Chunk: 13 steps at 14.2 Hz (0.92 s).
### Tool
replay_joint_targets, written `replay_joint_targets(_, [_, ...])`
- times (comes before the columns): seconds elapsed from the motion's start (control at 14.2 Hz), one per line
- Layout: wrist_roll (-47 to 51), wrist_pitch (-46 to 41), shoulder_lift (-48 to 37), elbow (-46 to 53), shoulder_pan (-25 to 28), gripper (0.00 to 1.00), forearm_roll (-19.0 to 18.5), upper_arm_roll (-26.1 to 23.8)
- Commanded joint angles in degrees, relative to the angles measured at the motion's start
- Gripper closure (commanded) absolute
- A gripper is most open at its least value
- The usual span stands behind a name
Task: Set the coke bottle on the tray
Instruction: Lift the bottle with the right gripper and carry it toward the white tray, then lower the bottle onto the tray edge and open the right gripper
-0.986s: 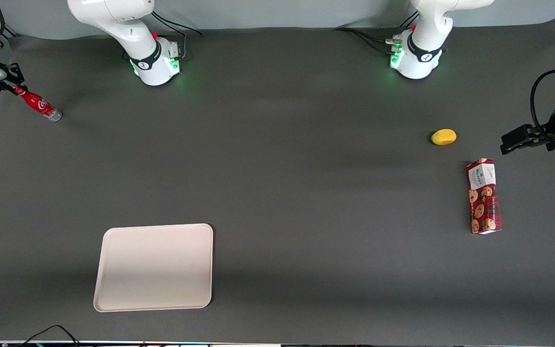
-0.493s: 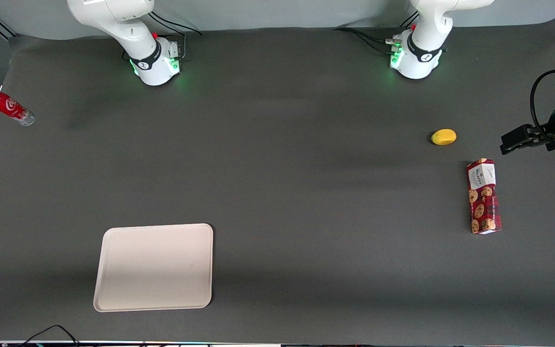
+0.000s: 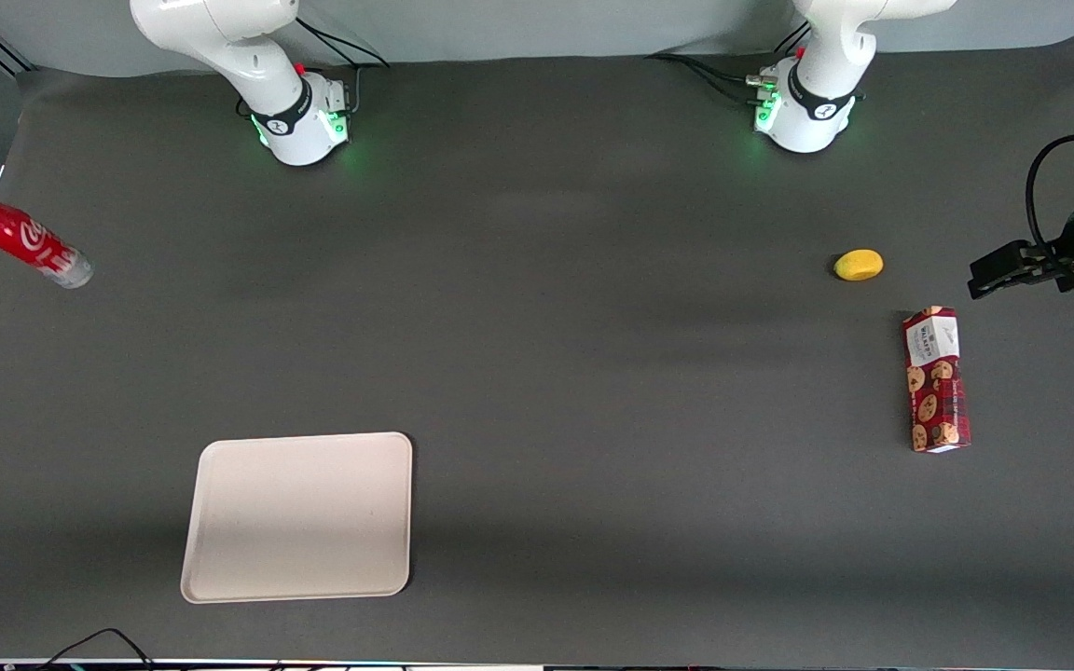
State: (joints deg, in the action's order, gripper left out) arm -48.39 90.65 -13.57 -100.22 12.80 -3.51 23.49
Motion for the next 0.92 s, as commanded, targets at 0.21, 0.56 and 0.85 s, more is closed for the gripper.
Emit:
replay_joint_targets(0.21, [1.81,-3.55,31.45,29.69,-0.76,1.00,10.26,-1.86])
replay_joint_targets(0.56, [1.11,7.59,48.35,34.04,-1.99,1.00,10.80,-1.78])
replay_joint_targets(0.85, [1.10,13.22,54.87,33.95,-3.22,0.99,17.21,-1.69])
